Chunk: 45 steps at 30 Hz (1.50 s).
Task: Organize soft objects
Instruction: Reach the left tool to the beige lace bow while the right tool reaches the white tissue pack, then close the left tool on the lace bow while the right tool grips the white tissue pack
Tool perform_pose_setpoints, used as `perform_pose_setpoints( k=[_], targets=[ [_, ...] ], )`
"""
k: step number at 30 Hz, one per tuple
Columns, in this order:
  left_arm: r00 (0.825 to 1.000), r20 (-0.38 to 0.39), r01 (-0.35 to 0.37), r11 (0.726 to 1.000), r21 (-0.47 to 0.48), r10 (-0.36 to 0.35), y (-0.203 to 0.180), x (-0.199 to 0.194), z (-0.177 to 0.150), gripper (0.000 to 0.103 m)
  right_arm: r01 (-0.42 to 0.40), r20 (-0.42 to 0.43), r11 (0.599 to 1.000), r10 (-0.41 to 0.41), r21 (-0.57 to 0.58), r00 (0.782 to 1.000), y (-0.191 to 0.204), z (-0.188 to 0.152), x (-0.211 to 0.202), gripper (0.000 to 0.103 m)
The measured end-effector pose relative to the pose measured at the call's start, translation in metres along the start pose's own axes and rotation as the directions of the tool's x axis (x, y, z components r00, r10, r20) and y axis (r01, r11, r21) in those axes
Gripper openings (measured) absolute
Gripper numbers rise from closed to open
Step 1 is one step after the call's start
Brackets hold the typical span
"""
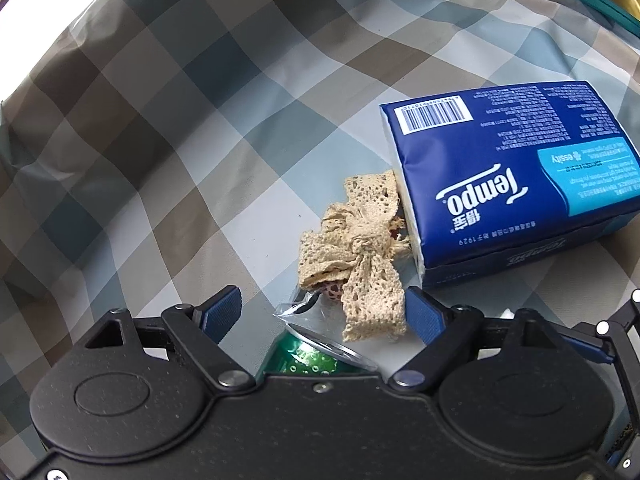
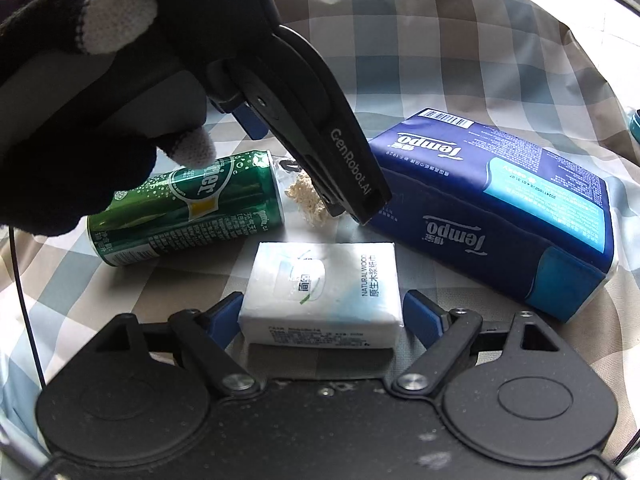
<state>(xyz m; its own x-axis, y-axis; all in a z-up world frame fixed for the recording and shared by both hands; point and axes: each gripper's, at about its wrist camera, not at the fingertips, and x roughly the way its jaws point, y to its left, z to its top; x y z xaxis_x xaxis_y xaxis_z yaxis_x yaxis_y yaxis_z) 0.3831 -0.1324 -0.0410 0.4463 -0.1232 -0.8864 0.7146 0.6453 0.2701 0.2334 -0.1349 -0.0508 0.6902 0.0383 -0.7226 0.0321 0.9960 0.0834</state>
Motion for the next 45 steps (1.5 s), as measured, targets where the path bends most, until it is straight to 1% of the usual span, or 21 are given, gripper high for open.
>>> perform_pose_setpoints(
  k=[3,5,8,10,13,14,16,17,19,22,23,25,30,32,36,39,41,42,43,44,45],
  targets=[
    [1.000,-0.014,-0.026,0.999,-0.035,0.025,0.008,0.005,0.004,0.085,-0.005,-0.001,1.000,0.005,0.004,1.000,-0.002,0.000,0.000,0.085],
    [0.998,-0.034,-0.048,0.996,-0.075,0.046,0.015,0.009,0.006,0.085,-0.009,-0.002,1.000,0.009,0.008,1.000,-0.003,0.001,0.000,0.085],
    [0.996,-0.065,-0.066,0.984,-0.165,0.056,0.032,0.013,0.010,0.085,-0.010,-0.003,1.000,0.010,0.010,1.000,-0.003,0.000,0.001,0.086],
    [0.995,-0.084,-0.076,0.969,-0.235,0.058,0.043,0.016,0.012,0.085,-0.012,-0.003,1.000,0.012,0.009,1.000,-0.003,0.000,0.000,0.086],
    [0.990,-0.128,-0.104,0.932,-0.348,0.063,0.062,0.023,0.015,0.085,-0.010,-0.003,1.000,0.010,0.006,1.000,-0.003,0.000,0.001,0.087],
    [0.988,-0.141,-0.112,0.913,-0.392,0.060,0.069,0.025,0.015,0.084,-0.010,-0.003,1.000,0.010,0.006,1.000,-0.003,0.000,0.001,0.087],
    [0.988,-0.146,-0.119,0.884,-0.453,0.059,0.079,0.024,0.015,0.083,-0.010,-0.003,1.000,0.011,0.007,1.000,-0.003,0.000,0.001,0.087],
    [0.989,-0.141,-0.109,0.863,-0.494,0.044,0.085,0.021,0.015,0.083,-0.011,-0.003,1.000,0.011,0.008,1.000,-0.003,0.000,0.001,0.087],
    [0.992,-0.123,-0.054,0.824,-0.565,-0.020,0.093,0.018,0.015,0.083,-0.014,-0.004,1.000,0.014,0.009,1.000,-0.004,0.000,0.001,0.087],
    [0.990,-0.096,0.017,0.759,-0.651,-0.104,0.099,0.015,0.016,0.083,-0.018,-0.004,1.000,0.019,0.014,1.000,-0.005,0.001,0.001,0.087],
    [0.988,-0.092,0.030,0.744,-0.667,-0.122,0.100,0.016,0.017,0.083,-0.020,-0.004,1.000,0.020,0.015,1.000,-0.006,0.001,0.001,0.087],
    [0.986,-0.096,0.035,0.728,-0.685,-0.138,0.098,0.018,0.021,0.083,-0.022,-0.005,1.000,0.022,0.018,1.000,-0.006,0.001,0.001,0.087],
    [0.980,-0.121,0.027,0.713,-0.701,-0.157,0.087,0.034,0.032,0.084,-0.020,-0.005,1.000,0.020,0.012,1.000,-0.004,0.000,0.000,0.088],
    [0.978,-0.124,0.034,0.716,-0.698,-0.167,0.082,0.040,0.037,0.084,-0.019,-0.005,1.000,0.019,0.008,1.000,-0.004,0.000,0.001,0.089],
    [0.978,-0.153,0.000,0.728,-0.686,-0.145,0.075,0.051,0.047,0.084,-0.016,-0.005,1.000,0.016,-0.002,1.000,-0.003,-0.001,0.002,0.090],
    [0.975,-0.167,-0.010,0.720,-0.694,-0.147,0.077,0.059,0.049,0.084,-0.014,-0.005,1.000,0.014,-0.008,1.000,-0.002,-0.001,0.003,0.092],
    [0.971,-0.171,-0.002,0.706,-0.708,-0.169,0.079,0.065,0.048,0.079,-0.013,-0.005,1.000,0.013,-0.010,1.000,-0.001,-0.001,0.003,0.092],
    [0.970,-0.171,-0.001,0.704,-0.710,-0.172,0.080,0.067,0.048,0.078,-0.013,-0.005,1.000,0.013,-0.010,1.000,-0.001,-0.001,0.003,0.093],
    [0.972,-0.165,0.001,0.706,-0.708,-0.166,0.081,0.067,0.048,0.074,-0.013,-0.005,1.000,0.013,-0.011,1.000,0.000,-0.001,0.003,0.093],
    [0.975,-0.155,0.004,0.712,-0.702,-0.158,0.081,0.065,0.048,0.066,-0.012,-0.005,1.000,0.012,-0.014,1.000,0.001,-0.002,0.003,0.094],
    [0.977,-0.141,0.016,0.717,-0.697,-0.159,0.081,0.062,0.048,0.061,-0.010,-0.005,1.000,0.010,-0.016,1.000,0.002,-0.002,0.003,0.094]
  ],
)
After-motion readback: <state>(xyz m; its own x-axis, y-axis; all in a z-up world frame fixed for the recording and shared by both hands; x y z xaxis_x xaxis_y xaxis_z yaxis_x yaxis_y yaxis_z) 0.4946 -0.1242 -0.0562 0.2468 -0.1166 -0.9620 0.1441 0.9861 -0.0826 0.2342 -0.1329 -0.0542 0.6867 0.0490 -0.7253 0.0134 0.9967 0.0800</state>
